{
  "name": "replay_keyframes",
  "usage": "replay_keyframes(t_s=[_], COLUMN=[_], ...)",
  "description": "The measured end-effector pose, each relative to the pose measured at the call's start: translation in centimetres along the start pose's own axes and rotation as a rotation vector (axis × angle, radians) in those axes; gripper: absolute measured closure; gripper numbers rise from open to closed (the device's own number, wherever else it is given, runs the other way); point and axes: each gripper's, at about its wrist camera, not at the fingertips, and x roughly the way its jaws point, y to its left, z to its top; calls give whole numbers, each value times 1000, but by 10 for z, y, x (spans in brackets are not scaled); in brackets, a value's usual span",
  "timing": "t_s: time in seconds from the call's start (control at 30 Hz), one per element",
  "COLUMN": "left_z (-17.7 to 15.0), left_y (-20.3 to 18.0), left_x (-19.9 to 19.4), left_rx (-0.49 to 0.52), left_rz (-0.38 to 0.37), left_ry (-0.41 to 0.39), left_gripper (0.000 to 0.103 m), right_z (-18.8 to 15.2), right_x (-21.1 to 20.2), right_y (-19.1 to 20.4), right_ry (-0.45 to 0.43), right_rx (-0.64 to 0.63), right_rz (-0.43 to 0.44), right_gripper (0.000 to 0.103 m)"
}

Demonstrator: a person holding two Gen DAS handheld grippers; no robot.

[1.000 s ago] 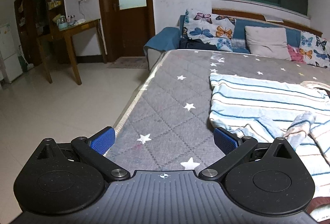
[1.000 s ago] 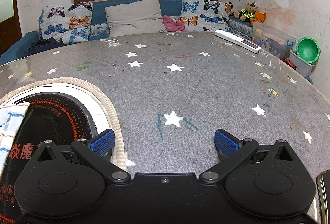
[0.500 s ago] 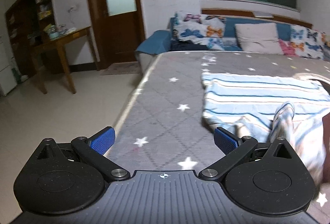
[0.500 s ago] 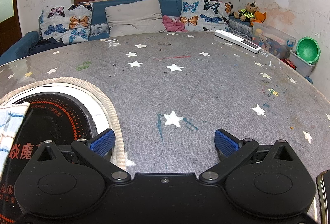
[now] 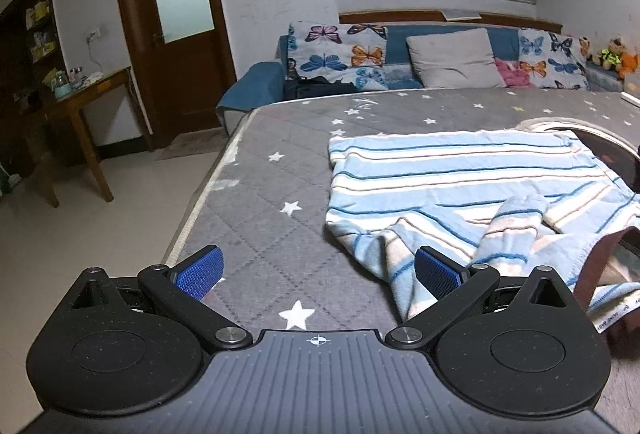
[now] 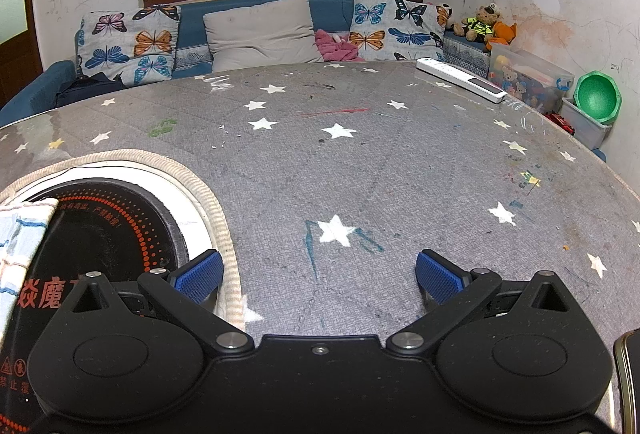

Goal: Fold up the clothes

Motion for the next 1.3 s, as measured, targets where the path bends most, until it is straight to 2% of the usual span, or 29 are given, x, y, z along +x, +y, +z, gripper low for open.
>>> replay_keyframes(t_s=[0.23,0.63,1.3], left_z=[2,6,12], left_y=[-3,-13,-20], left_x=[-6,-10,1], left_rx=[-24,-3,-6], left_rz=[8,18,25], left_ry=[-3,-3,18], left_gripper=[0,0,0], right_z=[0,0,0], right_x=[0,0,0], right_y=[0,0,-1], right_ry=[0,0,0], right_rx=[0,0,2], right_rz=[0,0,1], right_gripper=[0,0,0])
